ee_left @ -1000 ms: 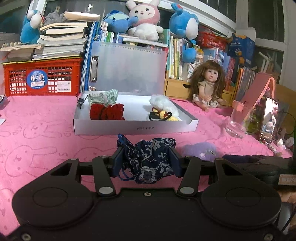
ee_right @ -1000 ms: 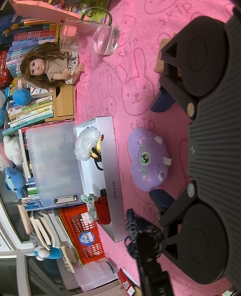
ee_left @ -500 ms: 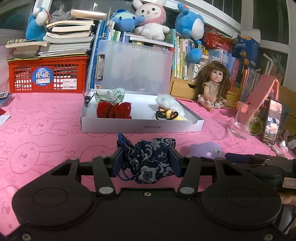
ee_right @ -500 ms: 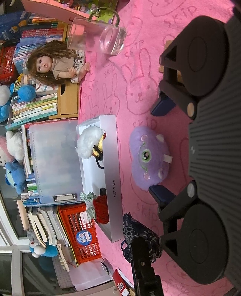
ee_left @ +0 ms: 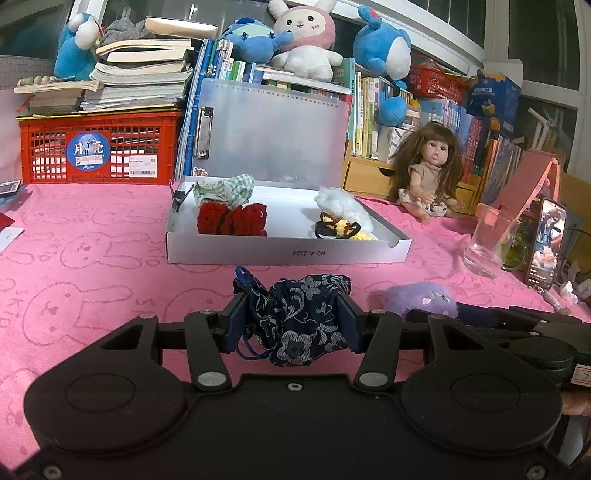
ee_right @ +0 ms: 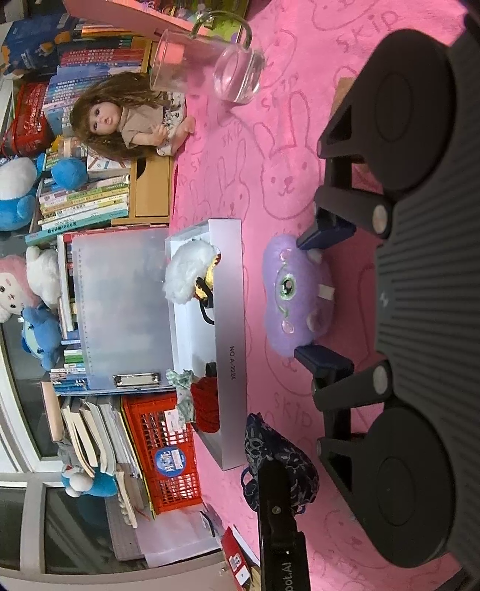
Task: Organize objects
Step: 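Carry the blue pouch and purple plush into the white box with both tools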
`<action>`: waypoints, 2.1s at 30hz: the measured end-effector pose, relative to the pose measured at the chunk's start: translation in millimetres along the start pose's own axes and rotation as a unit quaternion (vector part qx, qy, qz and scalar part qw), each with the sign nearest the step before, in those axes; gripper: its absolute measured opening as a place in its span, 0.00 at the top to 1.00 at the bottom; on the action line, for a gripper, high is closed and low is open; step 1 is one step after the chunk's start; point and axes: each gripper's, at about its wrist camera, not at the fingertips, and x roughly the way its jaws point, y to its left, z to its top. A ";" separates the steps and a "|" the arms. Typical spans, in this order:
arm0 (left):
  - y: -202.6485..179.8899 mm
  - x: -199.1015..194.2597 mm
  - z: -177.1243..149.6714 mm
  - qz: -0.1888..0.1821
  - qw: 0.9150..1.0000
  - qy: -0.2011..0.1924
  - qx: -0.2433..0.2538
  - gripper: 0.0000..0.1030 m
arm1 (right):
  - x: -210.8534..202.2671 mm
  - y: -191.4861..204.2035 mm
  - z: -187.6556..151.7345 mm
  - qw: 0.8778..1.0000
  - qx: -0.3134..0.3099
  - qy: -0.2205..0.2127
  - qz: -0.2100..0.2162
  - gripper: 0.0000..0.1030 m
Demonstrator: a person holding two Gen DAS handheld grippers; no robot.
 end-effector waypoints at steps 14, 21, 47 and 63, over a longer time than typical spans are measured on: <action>9.5 3.9 17.7 0.006 1.000 -0.015 0.006 0.52 | 0.8 -5.8 9.0 1.000 0.025 0.002 0.008 0.45; 16.7 13.8 26.3 0.007 1.000 -0.014 -0.002 0.52 | 4.5 -7.5 22.6 0.999 0.033 -0.010 0.007 0.47; 43.1 103.5 74.2 0.043 0.998 -0.032 -0.033 0.52 | 75.5 -15.8 88.9 0.998 0.066 -0.012 0.002 0.48; 41.0 151.4 92.7 0.048 0.998 -0.038 -0.020 0.52 | 129.4 -18.3 106.4 0.997 0.078 0.007 0.004 0.48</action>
